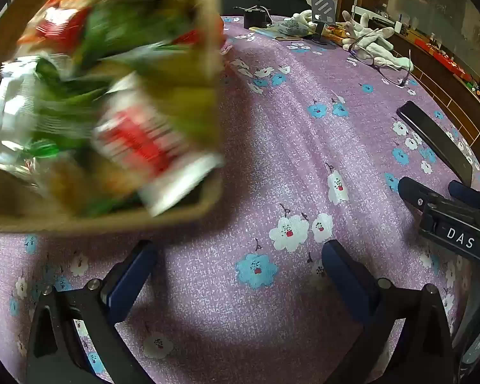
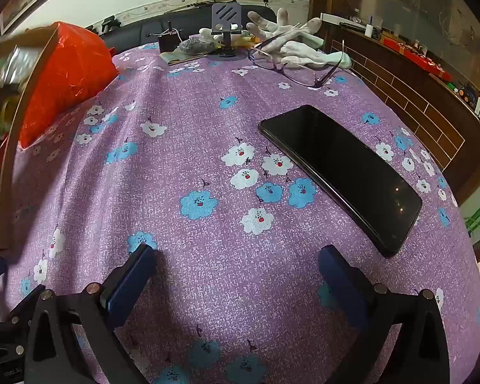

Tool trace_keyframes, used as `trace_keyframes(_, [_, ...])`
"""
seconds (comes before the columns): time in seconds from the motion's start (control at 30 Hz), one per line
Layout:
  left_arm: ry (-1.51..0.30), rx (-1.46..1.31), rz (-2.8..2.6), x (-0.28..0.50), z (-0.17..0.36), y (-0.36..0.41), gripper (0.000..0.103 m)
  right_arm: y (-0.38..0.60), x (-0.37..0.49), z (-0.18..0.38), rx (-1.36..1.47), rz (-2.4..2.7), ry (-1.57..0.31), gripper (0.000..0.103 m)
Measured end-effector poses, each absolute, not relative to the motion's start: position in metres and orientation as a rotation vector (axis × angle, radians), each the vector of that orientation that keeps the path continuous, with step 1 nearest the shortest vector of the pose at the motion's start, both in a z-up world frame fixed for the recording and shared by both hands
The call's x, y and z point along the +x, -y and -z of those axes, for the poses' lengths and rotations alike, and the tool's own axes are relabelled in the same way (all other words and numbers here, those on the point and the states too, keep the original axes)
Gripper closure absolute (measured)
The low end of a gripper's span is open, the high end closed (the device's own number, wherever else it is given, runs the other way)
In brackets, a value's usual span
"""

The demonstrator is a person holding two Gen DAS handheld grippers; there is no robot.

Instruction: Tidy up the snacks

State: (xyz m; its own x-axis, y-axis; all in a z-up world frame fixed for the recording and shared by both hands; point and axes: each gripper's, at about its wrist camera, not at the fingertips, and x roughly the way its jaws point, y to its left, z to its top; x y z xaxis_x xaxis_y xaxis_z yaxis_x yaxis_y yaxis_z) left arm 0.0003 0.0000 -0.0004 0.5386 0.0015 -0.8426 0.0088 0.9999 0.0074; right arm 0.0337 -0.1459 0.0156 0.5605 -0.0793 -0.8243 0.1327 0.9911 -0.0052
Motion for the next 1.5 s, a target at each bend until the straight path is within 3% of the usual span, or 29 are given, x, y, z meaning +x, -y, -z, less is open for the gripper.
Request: trace_keyframes(1.5, [-1.002,0.011,0.005,-0.0017,-0.0003,-0.0025,0.000,0.1450,0.0334,-0.0158,0.063,0.124,-0.972,0.001])
